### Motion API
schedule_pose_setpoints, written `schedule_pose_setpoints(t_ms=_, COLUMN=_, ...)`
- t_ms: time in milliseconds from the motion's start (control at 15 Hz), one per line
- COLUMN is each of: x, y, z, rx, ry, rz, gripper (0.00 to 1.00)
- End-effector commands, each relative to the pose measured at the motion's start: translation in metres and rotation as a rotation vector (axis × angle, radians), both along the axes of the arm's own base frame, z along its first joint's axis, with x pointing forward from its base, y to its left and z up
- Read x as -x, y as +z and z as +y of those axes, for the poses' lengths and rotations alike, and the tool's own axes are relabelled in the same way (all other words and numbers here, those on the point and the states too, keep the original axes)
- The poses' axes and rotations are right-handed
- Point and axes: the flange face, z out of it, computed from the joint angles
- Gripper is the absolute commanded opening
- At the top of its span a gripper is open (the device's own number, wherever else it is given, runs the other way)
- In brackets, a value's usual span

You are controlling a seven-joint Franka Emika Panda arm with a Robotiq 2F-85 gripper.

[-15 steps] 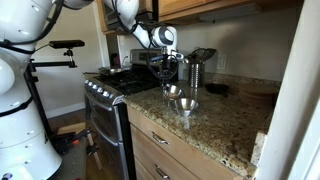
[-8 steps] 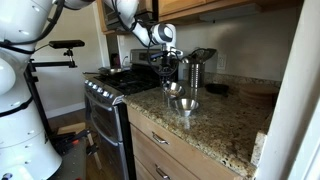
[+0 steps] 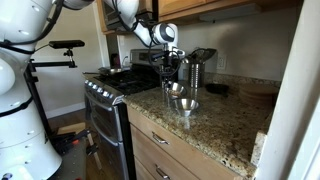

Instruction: Pour the contents from the left bowl into the right bowl

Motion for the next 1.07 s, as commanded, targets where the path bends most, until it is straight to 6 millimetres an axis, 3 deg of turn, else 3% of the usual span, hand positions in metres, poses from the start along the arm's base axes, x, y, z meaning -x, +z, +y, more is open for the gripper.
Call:
schedule_pose_setpoints(t_ms=0, x=0.007, y=0.017, z=-0.010, rx=0.020, ry=-0.043, rz=-0.018, gripper=0.09)
schedule_pose_setpoints(t_ms=600, x=0.025, y=0.042, z=-0.015, rx=0.027, ry=-0.067, rz=-0.029, gripper=0.09)
schedule_pose_setpoints(t_ms=1000, x=0.042, y=0.047, z=-0.022, rx=0.005, ry=-0.077, rz=-0.028, gripper=0.09)
